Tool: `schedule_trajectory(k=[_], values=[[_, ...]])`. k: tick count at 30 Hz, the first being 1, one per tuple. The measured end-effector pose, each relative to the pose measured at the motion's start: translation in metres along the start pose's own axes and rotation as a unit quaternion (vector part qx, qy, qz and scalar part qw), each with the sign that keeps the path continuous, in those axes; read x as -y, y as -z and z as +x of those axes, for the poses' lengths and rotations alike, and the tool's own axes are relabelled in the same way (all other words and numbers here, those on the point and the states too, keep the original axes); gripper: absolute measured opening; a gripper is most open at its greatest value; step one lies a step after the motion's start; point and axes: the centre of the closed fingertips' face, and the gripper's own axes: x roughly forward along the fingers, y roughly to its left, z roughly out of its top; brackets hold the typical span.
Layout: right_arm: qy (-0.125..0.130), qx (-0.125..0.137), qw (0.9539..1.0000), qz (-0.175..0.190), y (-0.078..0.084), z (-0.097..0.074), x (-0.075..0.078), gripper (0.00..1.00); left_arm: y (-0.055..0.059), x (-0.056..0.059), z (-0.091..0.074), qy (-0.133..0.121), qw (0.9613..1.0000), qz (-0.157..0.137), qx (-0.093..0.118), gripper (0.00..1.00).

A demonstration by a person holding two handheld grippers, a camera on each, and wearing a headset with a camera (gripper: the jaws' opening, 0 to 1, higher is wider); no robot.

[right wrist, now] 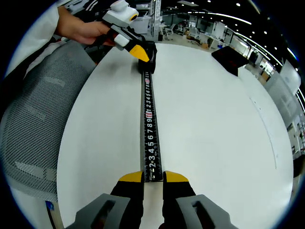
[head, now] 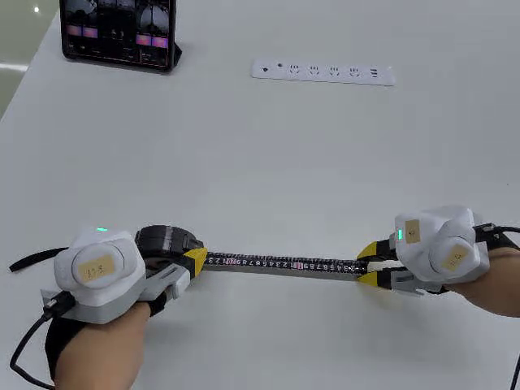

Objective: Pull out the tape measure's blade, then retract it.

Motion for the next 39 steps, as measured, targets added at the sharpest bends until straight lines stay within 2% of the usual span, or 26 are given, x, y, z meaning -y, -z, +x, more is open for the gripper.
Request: schedule_trajectory(k=[5,16,22,39], values=[[-0.002,-0.002,1.0000,-0.001,0.000,0.000,0.000,0.10,0.001,0.000,0.000,0.001,1.0000,0.003,-0.008,0.57],[0.000,-0.011,0.9999,-0.001,0.001,0.001,0.002,0.10,0.001,0.000,-0.001,0.004,0.9999,0.003,-0.010,0.57],[0.002,-0.006,1.0000,-0.005,-0.009,0.002,0.005,0.10,0.001,0.000,0.000,0.005,0.9999,0.001,-0.010,0.57],[-0.005,0.005,1.0000,-0.003,-0.022,0.008,0.006,0.10,0.001,0.000,0.001,0.011,0.9999,-0.006,-0.010,0.57]])
